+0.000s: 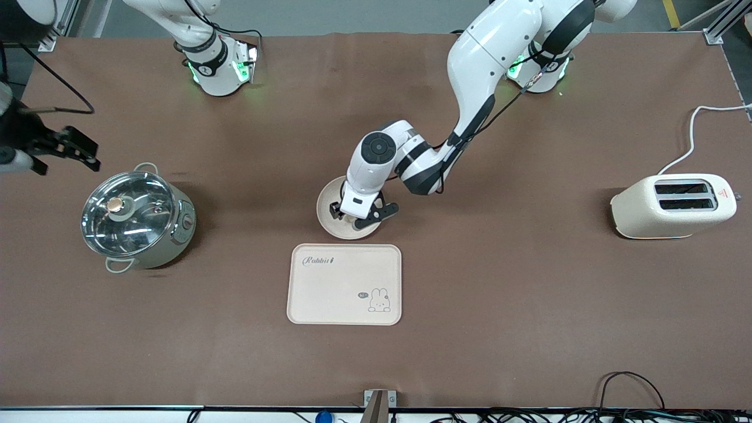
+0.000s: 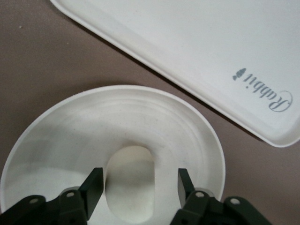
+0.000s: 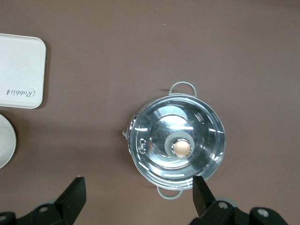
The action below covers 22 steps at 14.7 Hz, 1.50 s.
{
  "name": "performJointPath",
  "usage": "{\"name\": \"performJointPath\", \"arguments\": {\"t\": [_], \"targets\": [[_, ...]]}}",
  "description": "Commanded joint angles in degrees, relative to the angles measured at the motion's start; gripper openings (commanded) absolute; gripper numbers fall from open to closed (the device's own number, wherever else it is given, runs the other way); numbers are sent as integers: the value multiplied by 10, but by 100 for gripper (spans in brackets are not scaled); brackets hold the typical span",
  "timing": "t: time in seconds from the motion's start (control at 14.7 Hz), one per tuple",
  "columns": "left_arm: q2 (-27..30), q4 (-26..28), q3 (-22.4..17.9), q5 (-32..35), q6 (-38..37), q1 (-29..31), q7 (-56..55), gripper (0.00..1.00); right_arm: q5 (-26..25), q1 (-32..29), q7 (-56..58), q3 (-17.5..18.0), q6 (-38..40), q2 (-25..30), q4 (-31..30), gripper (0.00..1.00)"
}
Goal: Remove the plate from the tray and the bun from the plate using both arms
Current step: 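Grasp the bun with the left gripper while the right gripper withdraws, then lift the bun with the left gripper and carry it toward the toaster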
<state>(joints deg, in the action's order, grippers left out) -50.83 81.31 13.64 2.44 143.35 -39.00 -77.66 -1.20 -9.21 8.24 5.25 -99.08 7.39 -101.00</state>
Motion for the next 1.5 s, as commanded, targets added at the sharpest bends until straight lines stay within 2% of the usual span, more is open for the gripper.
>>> {"name": "performJointPath", "arguments": {"t": [0.0, 0.14, 0.34, 0.48, 0.54, 0.61, 0.68, 0.75, 0.95, 1.16, 1.43], "targets": [[-9, -12, -5, 13, 4, -6, -10, 63, -9, -12, 14, -1, 69, 8, 75, 100], [-9, -12, -5, 13, 3, -7, -11, 50, -10, -14, 12, -2, 79, 8, 98, 100], [-9, -9, -5, 13, -4, -9, -11, 22, -9, -8, 6, 1, 81, 5, 128, 100], [-6, -7, -5, 13, -31, -8, -11, 12, 0, -6, 10, 1, 85, -1, 132, 100], [-1, -11, -5, 13, -50, -6, -11, 9, 0, 8, 7, -1, 90, -2, 132, 100], [7, -12, -5, 13, -62, -5, -11, 8, -11, 79, 1, -31, 106, -1, 132, 100], [19, -12, -5, 13, -75, -3, -10, 7, -13, 137, -18, -87, 114, 0, 133, 100], [29, -12, -5, 13, -90, 0, -9, 7, -12, 150, -29, -99, 121, 0, 133, 100], [72, -12, -19, 25, -108, 26, -5, 7, -11, 121, -15, -81, 124, 0, 135, 100], [105, -11, -17, 94, -146, 74, 1, 7, -13, 98, -6, -81, 122, -1, 133, 100], [122, -7, -14, 103, -212, 150, 15, 6, -14, 97, -8, -85, 72, -37, 134, 100]]}}
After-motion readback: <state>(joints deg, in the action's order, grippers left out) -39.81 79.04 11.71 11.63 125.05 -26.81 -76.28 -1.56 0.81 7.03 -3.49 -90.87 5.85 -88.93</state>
